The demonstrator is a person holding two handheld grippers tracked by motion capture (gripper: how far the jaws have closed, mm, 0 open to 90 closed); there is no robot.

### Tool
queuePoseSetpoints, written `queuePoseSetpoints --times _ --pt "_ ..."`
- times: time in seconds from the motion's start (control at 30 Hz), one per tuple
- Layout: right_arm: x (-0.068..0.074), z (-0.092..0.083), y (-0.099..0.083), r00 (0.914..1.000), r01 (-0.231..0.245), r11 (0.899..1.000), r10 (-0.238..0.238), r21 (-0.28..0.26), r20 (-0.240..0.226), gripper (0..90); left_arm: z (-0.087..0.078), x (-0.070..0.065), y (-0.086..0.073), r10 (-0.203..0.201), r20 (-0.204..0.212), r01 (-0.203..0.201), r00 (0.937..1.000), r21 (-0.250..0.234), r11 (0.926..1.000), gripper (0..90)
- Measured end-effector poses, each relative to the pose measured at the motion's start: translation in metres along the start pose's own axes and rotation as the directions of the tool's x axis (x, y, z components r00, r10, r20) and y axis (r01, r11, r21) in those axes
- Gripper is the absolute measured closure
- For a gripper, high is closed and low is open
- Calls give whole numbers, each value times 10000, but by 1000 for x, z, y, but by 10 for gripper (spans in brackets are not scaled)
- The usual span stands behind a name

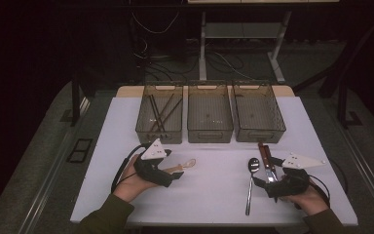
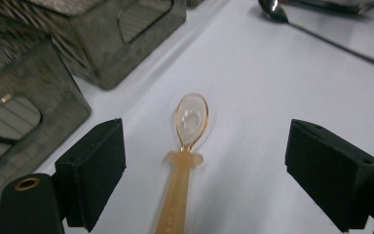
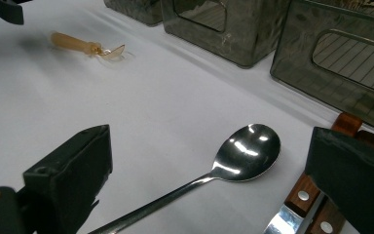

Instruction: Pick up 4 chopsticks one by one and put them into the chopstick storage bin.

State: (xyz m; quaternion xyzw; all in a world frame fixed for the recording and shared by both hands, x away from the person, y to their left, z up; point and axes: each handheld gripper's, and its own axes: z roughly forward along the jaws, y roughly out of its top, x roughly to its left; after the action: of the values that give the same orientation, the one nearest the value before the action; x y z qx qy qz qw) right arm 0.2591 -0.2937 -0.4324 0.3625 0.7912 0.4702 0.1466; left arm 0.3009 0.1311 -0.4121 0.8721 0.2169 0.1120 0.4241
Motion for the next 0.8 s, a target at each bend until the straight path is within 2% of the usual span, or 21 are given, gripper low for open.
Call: queuePoseSetpoints --times 0.13,0.5,0.8 --pt "0 0 0 10000 22 10000 -22 -40 15 35 5 3 -7 -33 -13 33 10000 311 9995 159" --pt "1 0 0 10000 53 10000 -53 -3 24 35 8 17 -22 -43 16 41 10000 1050 9945 299" --pt "1 0 0 9999 117 9999 -117 -39 11 35 10 17 -27 352 90 -361 9993 1406 9894 442"
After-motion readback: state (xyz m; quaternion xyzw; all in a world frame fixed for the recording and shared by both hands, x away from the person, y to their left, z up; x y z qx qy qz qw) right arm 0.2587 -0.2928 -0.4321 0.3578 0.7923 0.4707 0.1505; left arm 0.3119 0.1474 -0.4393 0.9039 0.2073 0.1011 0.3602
